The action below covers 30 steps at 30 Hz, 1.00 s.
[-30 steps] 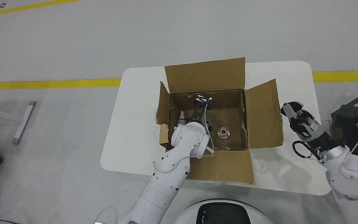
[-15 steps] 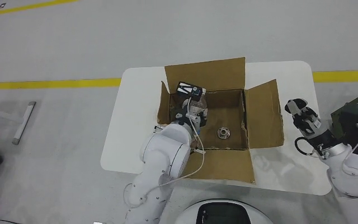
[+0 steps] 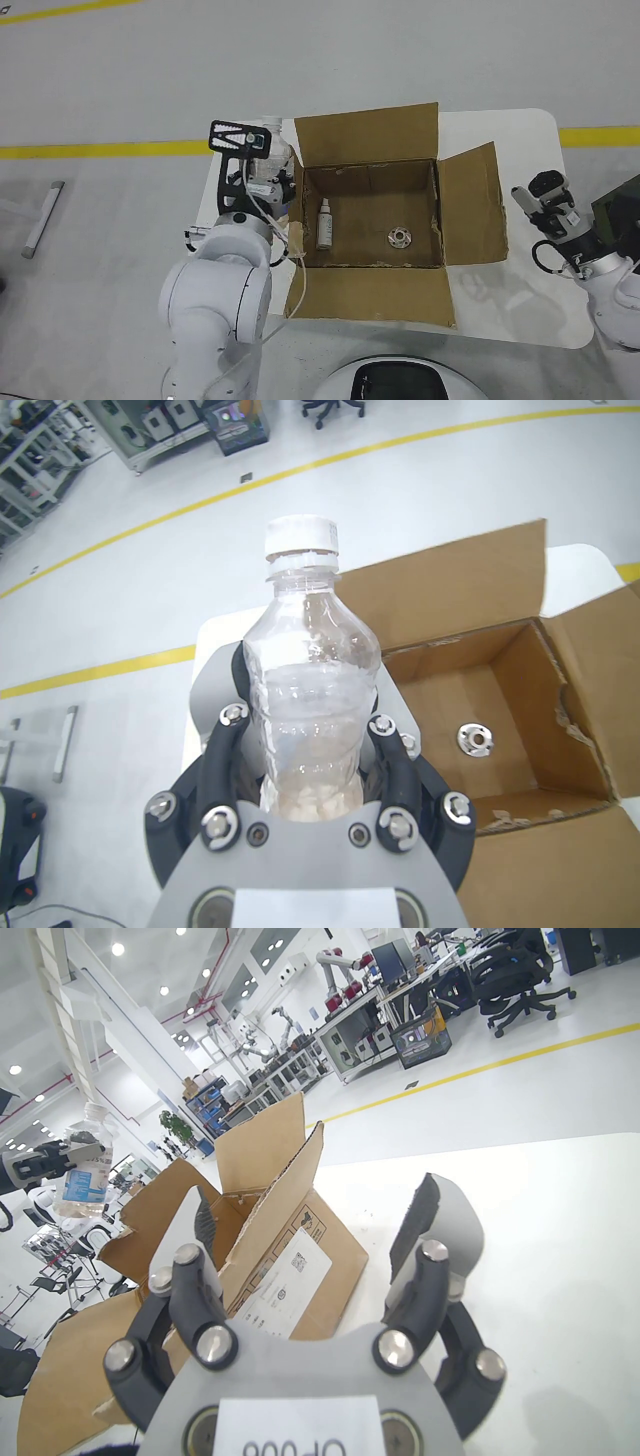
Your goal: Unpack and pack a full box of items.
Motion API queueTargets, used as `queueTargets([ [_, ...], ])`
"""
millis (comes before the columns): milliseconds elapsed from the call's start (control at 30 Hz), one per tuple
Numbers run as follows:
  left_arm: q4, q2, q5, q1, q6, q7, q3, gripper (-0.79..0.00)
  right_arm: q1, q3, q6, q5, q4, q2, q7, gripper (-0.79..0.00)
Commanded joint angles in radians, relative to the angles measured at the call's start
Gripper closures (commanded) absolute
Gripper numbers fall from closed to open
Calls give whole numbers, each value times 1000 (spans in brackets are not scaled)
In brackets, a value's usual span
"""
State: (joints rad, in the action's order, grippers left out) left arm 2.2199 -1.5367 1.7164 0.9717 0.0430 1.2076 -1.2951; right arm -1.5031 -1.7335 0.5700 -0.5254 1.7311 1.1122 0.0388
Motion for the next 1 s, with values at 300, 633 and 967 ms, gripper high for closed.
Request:
queueTargets([
  [300,-186,18,84,80,37,-33,-149,0,4,5,-4,-20,-2,1,6,-785],
  [633,-453,20,44,119,-4,-108,-170,0,4,7,-9,-29,-1,2,10,-785],
  [967,-608,19,-38,129,-40,-151,-168,-28,5,4,-10,-45,9,3,-1,-785],
])
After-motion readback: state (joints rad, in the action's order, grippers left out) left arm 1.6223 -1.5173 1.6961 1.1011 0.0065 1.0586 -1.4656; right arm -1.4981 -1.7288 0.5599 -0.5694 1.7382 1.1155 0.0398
